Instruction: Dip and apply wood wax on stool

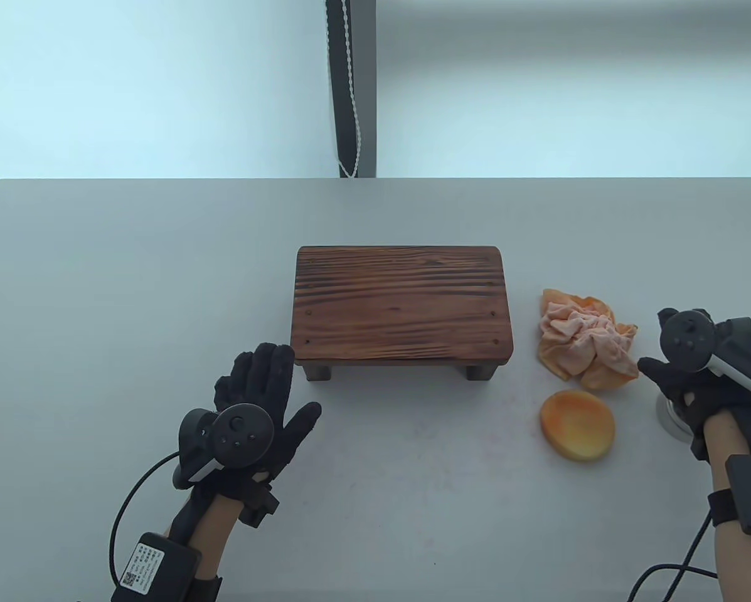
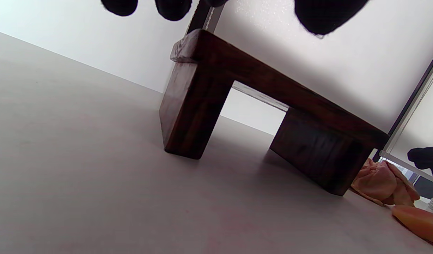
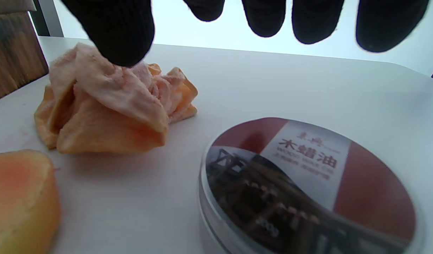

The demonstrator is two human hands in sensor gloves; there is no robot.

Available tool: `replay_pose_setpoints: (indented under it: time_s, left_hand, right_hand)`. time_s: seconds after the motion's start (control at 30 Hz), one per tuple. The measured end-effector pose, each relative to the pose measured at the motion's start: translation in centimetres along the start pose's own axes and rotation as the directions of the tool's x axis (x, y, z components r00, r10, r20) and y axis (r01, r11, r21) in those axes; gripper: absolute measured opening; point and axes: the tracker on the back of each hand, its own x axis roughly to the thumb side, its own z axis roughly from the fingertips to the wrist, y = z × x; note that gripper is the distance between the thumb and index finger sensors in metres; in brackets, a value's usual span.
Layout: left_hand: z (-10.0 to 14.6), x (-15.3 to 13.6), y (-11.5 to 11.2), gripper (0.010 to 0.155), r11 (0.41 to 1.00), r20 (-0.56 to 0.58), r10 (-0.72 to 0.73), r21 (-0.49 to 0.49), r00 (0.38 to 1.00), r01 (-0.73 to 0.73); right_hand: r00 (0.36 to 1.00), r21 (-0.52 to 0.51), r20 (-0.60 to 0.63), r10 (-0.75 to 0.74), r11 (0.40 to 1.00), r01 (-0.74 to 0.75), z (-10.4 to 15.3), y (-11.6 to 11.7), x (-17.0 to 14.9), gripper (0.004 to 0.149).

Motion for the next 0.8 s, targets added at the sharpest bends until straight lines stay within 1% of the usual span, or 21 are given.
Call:
replay_pose_setpoints:
  time_s: [0.07,0.1,0.13,0.23,0.27,0.33,0.4,0.53,0.67,0.77,0.8]
  left_hand:
    - [0.0,0.0,-0.1,0.093,1.000,0.005,-0.001,-0.005,1.000,0.001]
    - [0.0,0.1,-0.2,0.093,1.000,0.014,-0.005,-0.013,1.000,0.005]
    - [-0.1,0.0,-0.2,0.094,1.000,0.018,-0.013,-0.023,1.000,0.013]
    - [-0.1,0.0,-0.3,0.095,1.000,0.019,-0.016,-0.027,1.000,0.017]
    - [0.0,-0.1,-0.3,0.095,0.999,0.018,-0.015,-0.028,1.000,0.016]
    - [0.0,-0.1,-0.3,0.096,0.999,0.015,-0.015,-0.033,1.000,0.015]
    - [0.0,-0.1,-0.3,0.096,0.999,0.013,-0.014,-0.039,1.000,0.015]
    - [-0.1,-0.3,-0.5,0.096,0.998,0.004,-0.015,-0.053,1.000,0.016]
    - [-0.1,-0.3,-0.6,0.096,0.998,0.000,-0.012,-0.059,1.000,0.012]
    - [-0.1,-0.3,-0.6,0.096,0.998,-0.002,-0.010,-0.061,1.000,0.010]
    - [-0.1,-0.3,-0.6,0.096,0.998,-0.002,-0.011,-0.064,1.000,0.011]
  right_hand:
    - [0.998,0.083,-0.057,-0.015,0.996,0.019,-0.1,1.3,-1.1,0.091]
    - [0.995,0.143,-0.093,-0.034,0.989,0.047,-0.1,2.1,-1.6,0.093]
    - [0.994,0.171,-0.098,-0.046,0.983,0.063,-0.2,2.9,-2.0,0.094]
    - [0.991,0.209,-0.127,-0.050,0.975,0.076,-0.2,4.6,-2.7,0.093]
    - [0.990,0.211,-0.131,-0.048,0.975,0.075,-0.2,4.8,-2.7,0.093]
    - [0.988,0.222,-0.136,-0.066,0.970,0.095,-0.2,5.8,-2.9,0.096]
    - [0.987,0.178,-0.136,-0.082,0.978,0.106,-0.2,6.2,-3.0,0.102]
    - [0.987,0.109,-0.130,-0.100,0.987,0.114,0.0,6.4,-3.2,0.103]
    - [0.989,0.077,-0.103,-0.104,0.991,0.112,0.1,6.3,-3.3,0.102]
    - [0.992,0.067,-0.081,-0.093,0.993,0.098,0.4,5.6,-2.8,0.103]
    - [0.995,0.065,-0.059,-0.082,0.994,0.086,0.7,5.0,-2.4,0.103]
